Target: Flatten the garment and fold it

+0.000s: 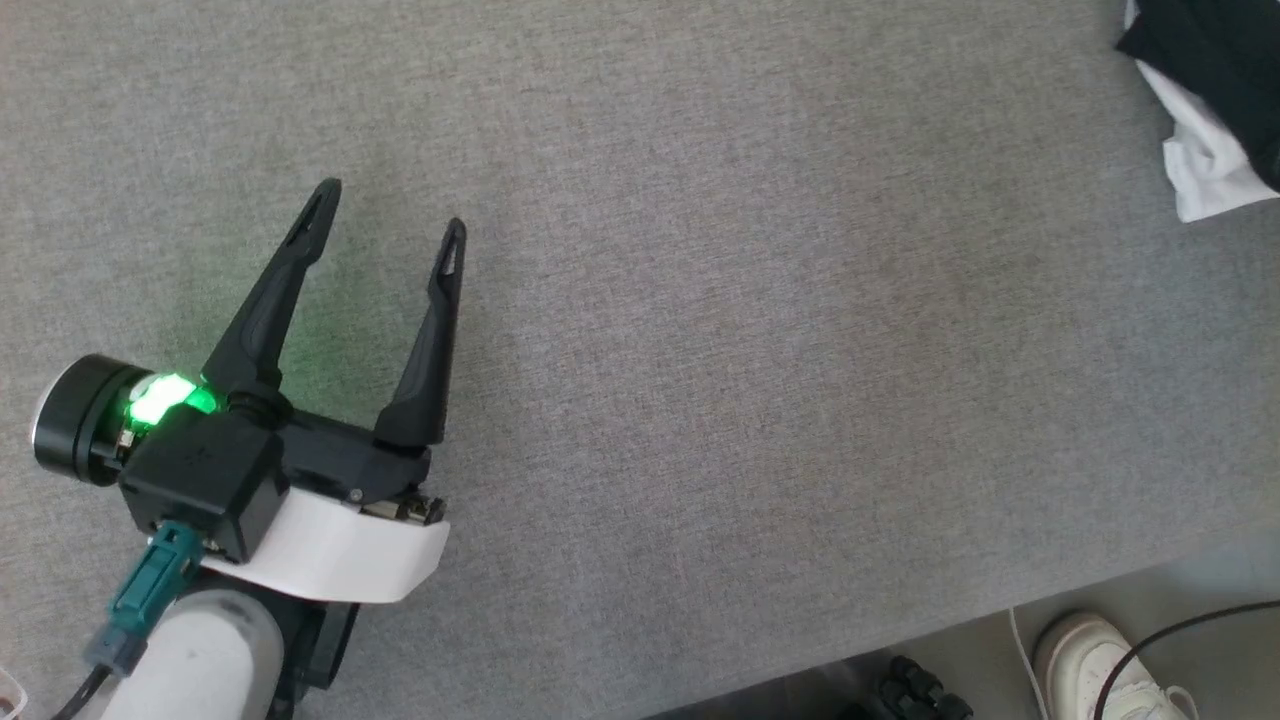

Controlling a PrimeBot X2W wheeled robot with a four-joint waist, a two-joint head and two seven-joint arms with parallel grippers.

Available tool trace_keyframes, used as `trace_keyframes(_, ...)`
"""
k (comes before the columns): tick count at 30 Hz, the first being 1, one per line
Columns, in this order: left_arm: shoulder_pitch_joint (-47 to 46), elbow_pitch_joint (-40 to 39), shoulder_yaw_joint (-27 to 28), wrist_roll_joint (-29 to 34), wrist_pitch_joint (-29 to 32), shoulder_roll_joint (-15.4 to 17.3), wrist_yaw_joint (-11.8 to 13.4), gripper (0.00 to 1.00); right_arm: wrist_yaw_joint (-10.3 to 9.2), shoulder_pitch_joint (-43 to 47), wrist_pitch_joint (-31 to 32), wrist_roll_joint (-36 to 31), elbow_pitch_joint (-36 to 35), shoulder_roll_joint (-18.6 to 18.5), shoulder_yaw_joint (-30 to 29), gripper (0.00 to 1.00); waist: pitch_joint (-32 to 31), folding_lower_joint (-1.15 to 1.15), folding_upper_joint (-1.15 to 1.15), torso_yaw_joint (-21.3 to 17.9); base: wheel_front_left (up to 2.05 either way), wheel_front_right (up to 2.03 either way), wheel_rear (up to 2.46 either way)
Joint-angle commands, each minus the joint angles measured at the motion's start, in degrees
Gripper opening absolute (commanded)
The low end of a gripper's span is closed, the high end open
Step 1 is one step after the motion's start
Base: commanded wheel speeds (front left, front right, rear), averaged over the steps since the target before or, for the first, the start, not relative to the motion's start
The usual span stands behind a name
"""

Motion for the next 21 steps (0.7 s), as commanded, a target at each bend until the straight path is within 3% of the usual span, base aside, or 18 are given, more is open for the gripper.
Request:
trace_keyframes(1,-1.1,-0.3,-0.2,0.8,0.1,0.4,0.0,1.0,-0.12,-1.1,-0.8,-0.7,0.8,0.1,-0.6,0.78,0.3,0.0,0.0,0.1,0.0,0.0,0.0)
trace_keyframes(2,-1.2,-0.4,-0.2,0.8,0.2,0.4,0.0,1.0,-0.12,-1.4,-1.2,-1.0,1.4,0.4,-0.8,1.0,0.4,0.0,0.0,0.1,0.0,0.0,0.0)
trace_keyframes(10,-1.7,0.2,-0.2,0.3,-0.2,0.0,0.3,1.0,-0.12,-3.1,-3.4,-3.1,4.6,1.8,-1.6,1.0,-0.4,0.0,0.0,0.2,0.0,0.0,0.0)
trace_keyframes(21,-0.8,6.7,0.3,-1.7,-7.9,-3.0,1.6,1.0,-0.12,-0.4,-7.1,-3.1,6.5,1.5,-5.7,1.0,-7.0,0.0,0.0,2.6,0.0,0.0,0.0)
